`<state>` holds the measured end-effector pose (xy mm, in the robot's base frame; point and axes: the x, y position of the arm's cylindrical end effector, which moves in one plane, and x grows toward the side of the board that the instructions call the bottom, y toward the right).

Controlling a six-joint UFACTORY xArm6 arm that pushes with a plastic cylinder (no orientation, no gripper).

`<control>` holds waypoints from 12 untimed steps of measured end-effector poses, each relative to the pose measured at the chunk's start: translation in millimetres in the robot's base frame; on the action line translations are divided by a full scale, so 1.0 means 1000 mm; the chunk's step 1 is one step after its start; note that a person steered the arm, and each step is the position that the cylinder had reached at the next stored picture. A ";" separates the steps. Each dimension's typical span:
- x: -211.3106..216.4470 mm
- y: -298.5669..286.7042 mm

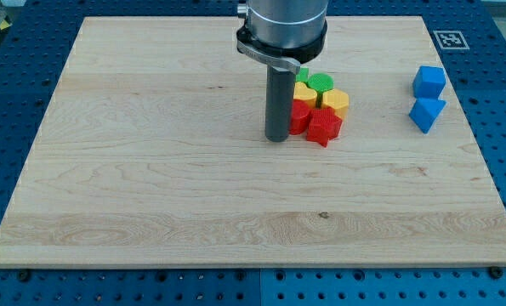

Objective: Drag the red blocks into the yellow blocks

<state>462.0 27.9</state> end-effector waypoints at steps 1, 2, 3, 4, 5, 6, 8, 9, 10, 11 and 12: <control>0.038 0.004; 0.058 0.049; 0.053 0.083; 0.026 0.083; 0.004 0.067; -0.001 0.067; 0.042 0.090; 0.044 0.092; 0.044 0.092; 0.049 0.118; 0.051 0.136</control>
<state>512.6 164.1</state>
